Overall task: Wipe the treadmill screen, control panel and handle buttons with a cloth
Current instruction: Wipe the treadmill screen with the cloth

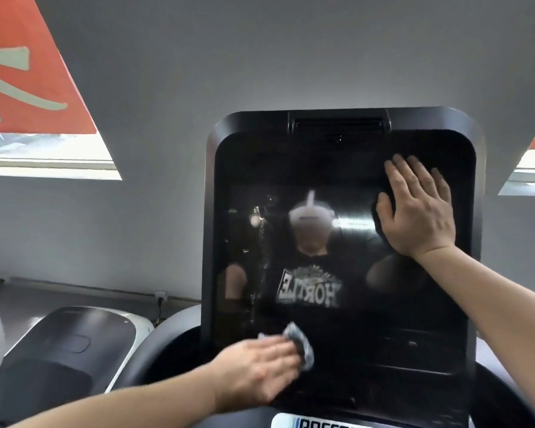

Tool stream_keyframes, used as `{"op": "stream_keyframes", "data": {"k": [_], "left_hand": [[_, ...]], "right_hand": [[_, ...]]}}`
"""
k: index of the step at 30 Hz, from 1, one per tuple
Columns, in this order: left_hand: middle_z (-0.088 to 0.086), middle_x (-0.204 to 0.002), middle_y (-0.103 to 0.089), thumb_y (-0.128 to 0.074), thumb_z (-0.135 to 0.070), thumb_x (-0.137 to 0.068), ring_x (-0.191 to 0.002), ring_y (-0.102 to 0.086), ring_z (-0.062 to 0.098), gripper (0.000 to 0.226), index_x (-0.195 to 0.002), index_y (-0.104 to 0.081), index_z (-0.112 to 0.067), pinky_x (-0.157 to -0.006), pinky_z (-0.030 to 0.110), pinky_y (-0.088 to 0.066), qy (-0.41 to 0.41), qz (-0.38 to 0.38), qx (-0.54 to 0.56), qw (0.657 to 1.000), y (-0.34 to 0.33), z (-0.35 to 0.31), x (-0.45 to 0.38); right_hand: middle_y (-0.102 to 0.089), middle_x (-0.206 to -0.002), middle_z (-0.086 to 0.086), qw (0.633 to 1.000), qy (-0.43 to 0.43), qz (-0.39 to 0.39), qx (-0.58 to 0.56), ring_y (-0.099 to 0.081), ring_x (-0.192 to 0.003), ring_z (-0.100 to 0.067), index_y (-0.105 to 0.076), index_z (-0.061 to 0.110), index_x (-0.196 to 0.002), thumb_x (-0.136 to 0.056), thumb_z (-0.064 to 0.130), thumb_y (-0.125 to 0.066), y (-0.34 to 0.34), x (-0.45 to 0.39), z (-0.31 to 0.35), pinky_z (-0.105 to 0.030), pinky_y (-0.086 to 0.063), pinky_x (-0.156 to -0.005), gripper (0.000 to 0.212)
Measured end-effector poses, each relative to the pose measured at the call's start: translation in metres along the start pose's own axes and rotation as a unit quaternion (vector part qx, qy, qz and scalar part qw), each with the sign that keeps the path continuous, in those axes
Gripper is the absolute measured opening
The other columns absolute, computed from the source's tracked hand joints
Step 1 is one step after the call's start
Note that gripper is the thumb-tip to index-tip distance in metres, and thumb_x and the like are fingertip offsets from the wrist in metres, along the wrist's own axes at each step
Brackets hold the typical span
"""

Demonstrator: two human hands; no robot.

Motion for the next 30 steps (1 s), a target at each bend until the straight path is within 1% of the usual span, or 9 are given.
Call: {"op": "stream_keyframes", "data": {"k": [3,7,11,13,18,21,23,27,30], "left_hand": [[-0.002,-0.134,-0.072,-0.057,-0.018,-0.108,-0.134,-0.06,0.017,0.023,-0.118,-0.077,-0.02,-0.121,0.038,-0.04,-0.03,0.03,0.005,0.999,0.009,0.016,-0.004],[0.005,-0.14,-0.068,-0.055,-0.013,-0.108,-0.138,-0.058,0.023,0.028,-0.131,-0.072,-0.015,-0.118,0.042,-0.044,0.046,-0.025,-0.051,0.997,0.038,0.068,-0.021],[0.002,-0.134,-0.071,-0.055,-0.015,-0.108,-0.135,-0.06,0.022,0.026,-0.123,-0.076,-0.017,-0.122,0.04,-0.038,0.003,0.009,-0.021,1.0,0.008,0.009,0.001],[0.0,-0.135,-0.071,-0.059,-0.016,-0.107,-0.135,-0.06,0.02,0.023,-0.122,-0.076,-0.019,-0.119,0.039,-0.042,-0.016,0.025,-0.012,0.999,0.014,0.02,-0.001],[0.006,-0.139,-0.069,-0.052,-0.01,-0.108,-0.136,-0.06,0.024,0.03,-0.129,-0.073,-0.013,-0.115,0.042,-0.047,0.078,-0.035,-0.051,0.995,0.028,0.056,-0.025],[0.002,-0.132,-0.072,-0.053,-0.015,-0.109,-0.131,-0.063,0.022,0.028,-0.122,-0.077,-0.017,-0.115,0.04,-0.046,0.014,-0.002,-0.021,1.0,0.006,0.01,-0.012],[-0.002,-0.132,-0.073,-0.056,-0.017,-0.108,-0.131,-0.063,0.019,0.025,-0.12,-0.078,-0.02,-0.115,0.038,-0.046,-0.009,0.009,-0.02,1.0,0.013,0.022,-0.014],[0.007,-0.139,-0.069,-0.057,-0.009,-0.105,-0.133,-0.063,0.024,0.03,-0.129,-0.074,-0.013,-0.112,0.042,-0.049,0.123,-0.059,-0.082,0.987,0.047,0.096,-0.041],[0.009,-0.135,-0.07,-0.058,-0.01,-0.104,-0.129,-0.065,0.027,0.031,-0.131,-0.073,-0.012,-0.117,0.042,-0.045,0.134,-0.068,-0.08,0.985,0.027,0.061,-0.045]], "right_hand": [[-0.033,-0.17,-0.004,1.0,0.0,-0.001,0.001,-0.021,-0.161,-0.023,-0.035,0.016,-0.162,-0.105,0.041,-0.039,0.0,0.0,0.001,-0.049,-0.013,-0.131,0.063],[-0.033,-0.17,-0.004,1.0,0.001,0.002,0.0,-0.022,-0.16,-0.024,-0.035,0.016,-0.162,-0.105,0.041,-0.04,0.0,-0.001,0.001,-0.049,-0.012,-0.131,0.063],[-0.033,-0.17,-0.004,1.0,-0.002,0.001,0.002,-0.021,-0.16,-0.024,-0.035,0.015,-0.162,-0.105,0.041,-0.039,0.001,0.0,0.001,-0.048,-0.011,-0.131,0.063],[-0.033,-0.17,-0.004,1.0,0.0,-0.002,0.005,-0.022,-0.16,-0.024,-0.036,0.016,-0.162,-0.105,0.041,-0.039,0.001,0.0,0.002,-0.048,-0.011,-0.131,0.063],[-0.033,-0.17,-0.004,1.0,0.001,0.002,0.003,-0.022,-0.16,-0.024,-0.036,0.015,-0.162,-0.105,0.04,-0.04,0.001,-0.001,0.002,-0.048,-0.012,-0.131,0.062],[-0.033,-0.17,-0.004,1.0,-0.001,0.001,0.004,-0.022,-0.16,-0.023,-0.036,0.015,-0.162,-0.105,0.04,-0.039,0.002,0.0,0.002,-0.048,-0.013,-0.131,0.062],[-0.033,-0.171,-0.004,1.0,0.001,0.002,0.01,-0.021,-0.161,-0.022,-0.036,0.015,-0.162,-0.106,0.041,-0.038,0.002,0.0,0.002,-0.049,-0.014,-0.131,0.062],[-0.033,-0.17,-0.004,1.0,0.003,0.007,0.007,-0.021,-0.161,-0.023,-0.036,0.015,-0.162,-0.106,0.041,-0.038,0.001,-0.001,0.002,-0.049,-0.014,-0.131,0.062],[-0.034,-0.17,-0.004,1.0,0.001,0.01,0.004,-0.022,-0.16,-0.023,-0.037,0.014,-0.162,-0.105,0.041,-0.039,0.001,0.0,0.001,-0.049,-0.014,-0.131,0.062]]}}
Point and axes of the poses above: each hand's wrist, its own x-axis away from the middle knuckle, its own y-axis out of the back of the hand, z = x × y, the point moved 7 cm from there along -x, towards the middle knuckle
